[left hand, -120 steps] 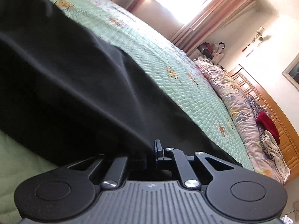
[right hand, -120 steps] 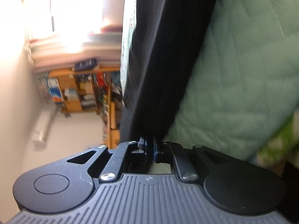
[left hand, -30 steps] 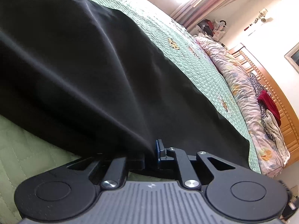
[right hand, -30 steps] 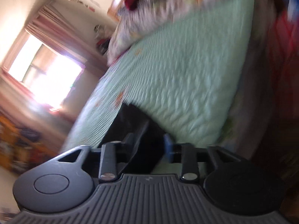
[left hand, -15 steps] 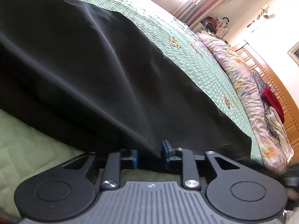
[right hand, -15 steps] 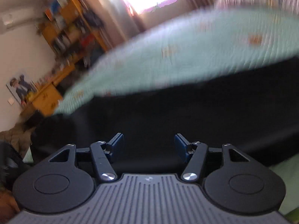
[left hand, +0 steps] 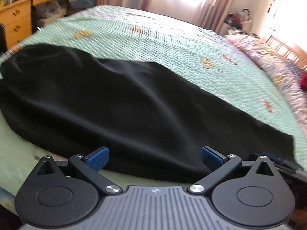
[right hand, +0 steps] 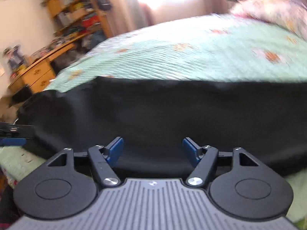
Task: Fold clothes
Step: 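Move both open grippers back over the folded black trousers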
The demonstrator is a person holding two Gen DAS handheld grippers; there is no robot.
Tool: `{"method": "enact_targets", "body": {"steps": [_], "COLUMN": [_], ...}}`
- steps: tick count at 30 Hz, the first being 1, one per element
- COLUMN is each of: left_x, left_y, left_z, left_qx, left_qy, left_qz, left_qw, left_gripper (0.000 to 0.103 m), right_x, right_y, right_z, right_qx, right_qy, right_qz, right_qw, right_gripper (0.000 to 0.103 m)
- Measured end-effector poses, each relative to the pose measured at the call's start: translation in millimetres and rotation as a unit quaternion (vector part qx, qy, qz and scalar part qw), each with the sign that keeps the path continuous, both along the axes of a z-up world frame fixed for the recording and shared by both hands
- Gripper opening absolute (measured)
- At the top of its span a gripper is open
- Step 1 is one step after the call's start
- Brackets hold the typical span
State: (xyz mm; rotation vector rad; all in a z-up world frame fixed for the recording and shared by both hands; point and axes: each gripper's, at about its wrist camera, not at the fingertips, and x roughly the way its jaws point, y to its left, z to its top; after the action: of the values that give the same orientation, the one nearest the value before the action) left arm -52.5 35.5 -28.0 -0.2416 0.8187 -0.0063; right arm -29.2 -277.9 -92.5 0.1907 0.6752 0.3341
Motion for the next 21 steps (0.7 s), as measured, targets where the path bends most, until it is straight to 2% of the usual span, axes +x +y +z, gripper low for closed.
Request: {"method": "enact_targets", "body": {"steps": [2, 6, 11, 14, 17, 21], "left_x": [6.7, 20.1, 40.1, 54.8, 70.9, 80.3], "left_y": [6.8, 20.5, 32.5, 35.8, 37.8, 39.3], "left_z": [1.8, 5.5, 8.4, 1.1, -17.7, -54.5], "left_qx": [0.021, 0.064, 0.1, 0.1, 0.094, 0.122], "left_qy": [-0.001, -0.004, -0.02, -0.006, 0.015, 0.064], "left_qz": [0.002, 0.005, 0.006, -0.008, -0.03, -0.042], "left_qw": [0.9998, 0.998, 0.9948, 0.995, 0.9951, 0.9895], "left_gripper": [0.102, 0.102, 0.102, 0.102, 0.102, 0.102], "right_x": [6.2, 26.5, 30.4, 23.5, 14.6, 10.6], "right_y": [25.4, 70.0, 101.1, 111.2, 115.6, 109.8], "right_z": [7.5, 10.5, -13.5, -29.5, -29.1, -28.9], "right_qx": [-0.012, -0.018, -0.027, -0.041, -0.068, -0.081], "right_qy": [-0.011, -0.003, 0.019, 0.021, 0.01, 0.003], "right_qz": [0.036, 0.073, 0.088, 0.088, 0.092, 0.098], "right_qw": [0.999, 0.997, 0.996, 0.995, 0.993, 0.992], "right_gripper": [0.07, 0.07, 0.071, 0.072, 0.072, 0.072]}}
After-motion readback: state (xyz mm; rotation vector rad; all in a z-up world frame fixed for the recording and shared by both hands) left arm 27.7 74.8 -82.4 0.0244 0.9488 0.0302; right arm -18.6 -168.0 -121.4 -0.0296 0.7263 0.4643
